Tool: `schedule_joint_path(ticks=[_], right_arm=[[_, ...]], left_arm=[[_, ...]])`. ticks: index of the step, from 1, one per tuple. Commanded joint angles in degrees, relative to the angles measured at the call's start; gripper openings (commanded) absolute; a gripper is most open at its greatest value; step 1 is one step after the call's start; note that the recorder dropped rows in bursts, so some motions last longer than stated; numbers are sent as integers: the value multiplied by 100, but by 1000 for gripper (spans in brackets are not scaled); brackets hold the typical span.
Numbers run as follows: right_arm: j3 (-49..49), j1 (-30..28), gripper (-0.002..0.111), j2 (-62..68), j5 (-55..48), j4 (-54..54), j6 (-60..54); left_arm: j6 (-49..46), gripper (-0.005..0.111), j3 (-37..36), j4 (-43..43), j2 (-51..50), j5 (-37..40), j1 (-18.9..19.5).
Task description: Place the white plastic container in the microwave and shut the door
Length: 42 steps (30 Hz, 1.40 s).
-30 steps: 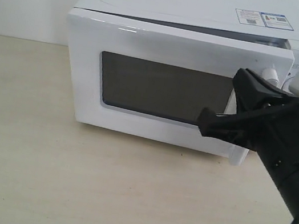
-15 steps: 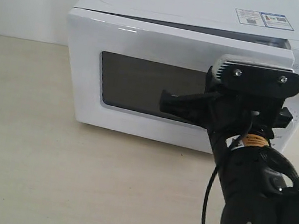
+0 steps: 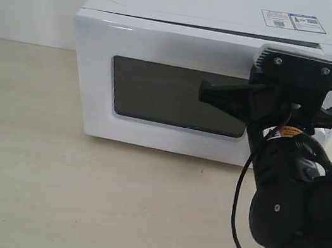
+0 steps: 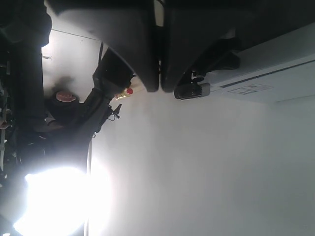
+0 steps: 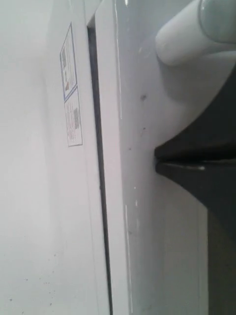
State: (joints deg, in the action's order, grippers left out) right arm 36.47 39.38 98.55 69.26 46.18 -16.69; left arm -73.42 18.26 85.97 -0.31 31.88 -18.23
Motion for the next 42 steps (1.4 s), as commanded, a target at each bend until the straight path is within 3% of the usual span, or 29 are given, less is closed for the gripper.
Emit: schedule_joint_path(ticks=[1,12,17,22,27,34,42], right_arm=[[45,-375,0,-3,-79,-556,215],[311,-574,0,-3,-633,-656,316],[134,-495,0,-222,-1565,-643,301],[-363,132,0,-1169,-1630,-921,-282],[-788,648,0,-2370,-2430,-894,-857],[-845,647,0,-3361,-3851,-894,-1002],[-845,647,0,-3676,-3865,-894,-1002]], left_arm=[[66,4,-29,-7,31,-39,-37],[66,4,-29,-7,31,-39,-37],[66,4,-29,-7,31,-39,-37],[66,4,-29,-7,31,-39,-37],[66,4,-29,-7,31,-39,-37],[66,4,-29,-7,31,-81,-37],[66,4,-29,-7,31,-81,-37]])
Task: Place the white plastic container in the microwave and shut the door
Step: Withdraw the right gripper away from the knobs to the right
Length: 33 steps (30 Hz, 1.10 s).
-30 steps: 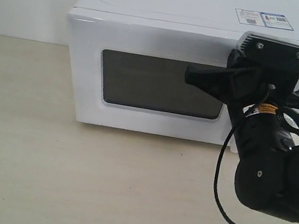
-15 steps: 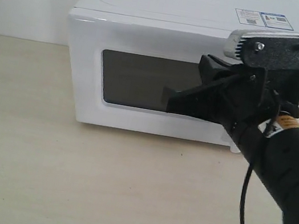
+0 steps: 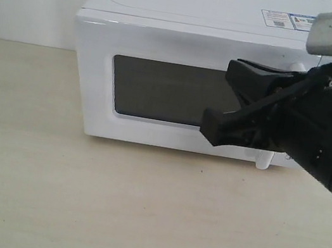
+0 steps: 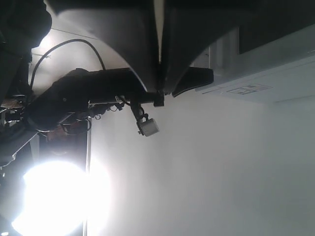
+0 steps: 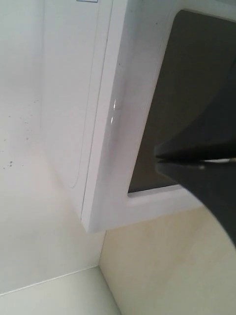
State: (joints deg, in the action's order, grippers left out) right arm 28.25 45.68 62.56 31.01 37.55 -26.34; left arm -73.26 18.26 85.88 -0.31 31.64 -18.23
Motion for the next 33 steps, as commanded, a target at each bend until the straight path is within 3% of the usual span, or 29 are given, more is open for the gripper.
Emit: schedule_joint_path(ticks=[1,19,23,30,33], right_arm=[[-23,17,0,-77,-51,-32,-37],[-23,-41,0,-135,-192,58,-254],[-23,-517,0,-488,-1315,47,-574],[-23,-1933,0,-1889,-3698,59,-598],[-67,-2402,0,-2712,-4130,76,-598]], left_arm=[[51,4,-29,2,31,-57,-37],[51,4,-29,2,31,-57,-37],[51,4,-29,2,31,-57,-37],[51,4,-29,2,31,-72,-37],[51,4,-29,2,31,-72,-37]])
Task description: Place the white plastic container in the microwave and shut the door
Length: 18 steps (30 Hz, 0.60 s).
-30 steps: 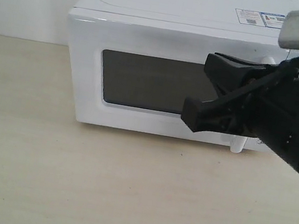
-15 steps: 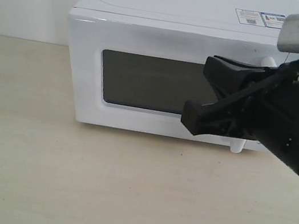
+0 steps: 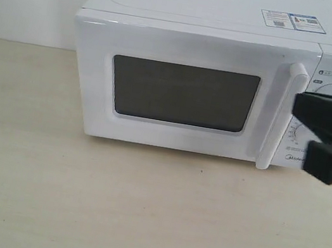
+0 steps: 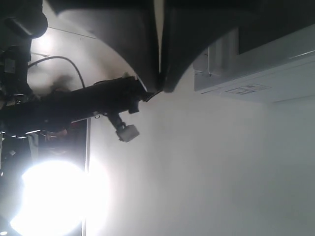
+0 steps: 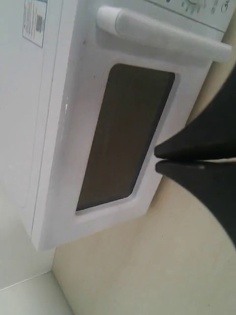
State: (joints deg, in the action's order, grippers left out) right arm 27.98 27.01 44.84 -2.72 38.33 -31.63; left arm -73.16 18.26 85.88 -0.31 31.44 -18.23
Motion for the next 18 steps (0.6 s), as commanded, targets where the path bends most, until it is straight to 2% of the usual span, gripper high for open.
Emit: schedule_joint_path(ticks=[1,5,12,15,18], right_arm=[[-114,-643,0,-1245,-724,-2,-69],[-624,-958,0,-2363,-341,8,26],[-1763,-1393,0,-3561,220,11,309],[-2139,-1665,0,-3717,305,11,505],[-2594,-1732,0,-3670,1052,11,519]], left_arm=[[40,4,-29,2,31,-51,-37],[40,4,-29,2,31,-51,-37],[40,4,-29,2,31,-51,-37],[40,4,-29,2,31,-51,-37],[40,4,-29,2,31,-51,-37]])
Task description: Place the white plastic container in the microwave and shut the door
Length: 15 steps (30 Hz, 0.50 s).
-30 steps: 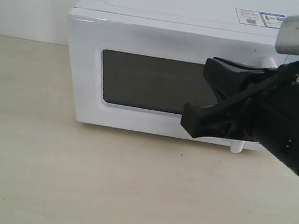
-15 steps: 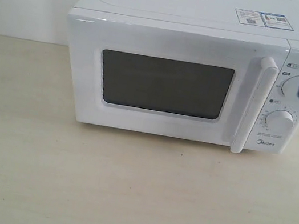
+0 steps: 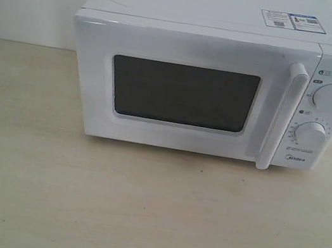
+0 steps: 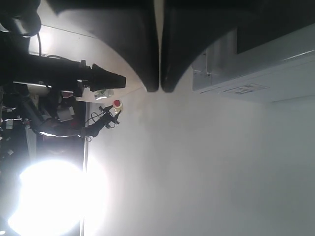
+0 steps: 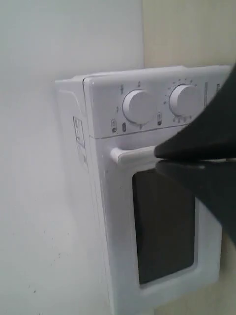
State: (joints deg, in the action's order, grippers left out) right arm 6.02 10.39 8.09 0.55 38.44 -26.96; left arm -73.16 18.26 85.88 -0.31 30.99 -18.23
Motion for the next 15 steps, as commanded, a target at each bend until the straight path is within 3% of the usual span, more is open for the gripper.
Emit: schedule_joint_path(ticks=[1,9,15], right_arm=[[-583,-70,0,4,930,1,51],[-602,-70,0,-154,343,-241,117],[-602,-70,0,-677,-700,-3691,2577]], left_arm=[[40,4,-29,2,31,-7,-37],[40,4,-29,2,31,-21,-37],[40,4,-29,2,31,-21,-37]])
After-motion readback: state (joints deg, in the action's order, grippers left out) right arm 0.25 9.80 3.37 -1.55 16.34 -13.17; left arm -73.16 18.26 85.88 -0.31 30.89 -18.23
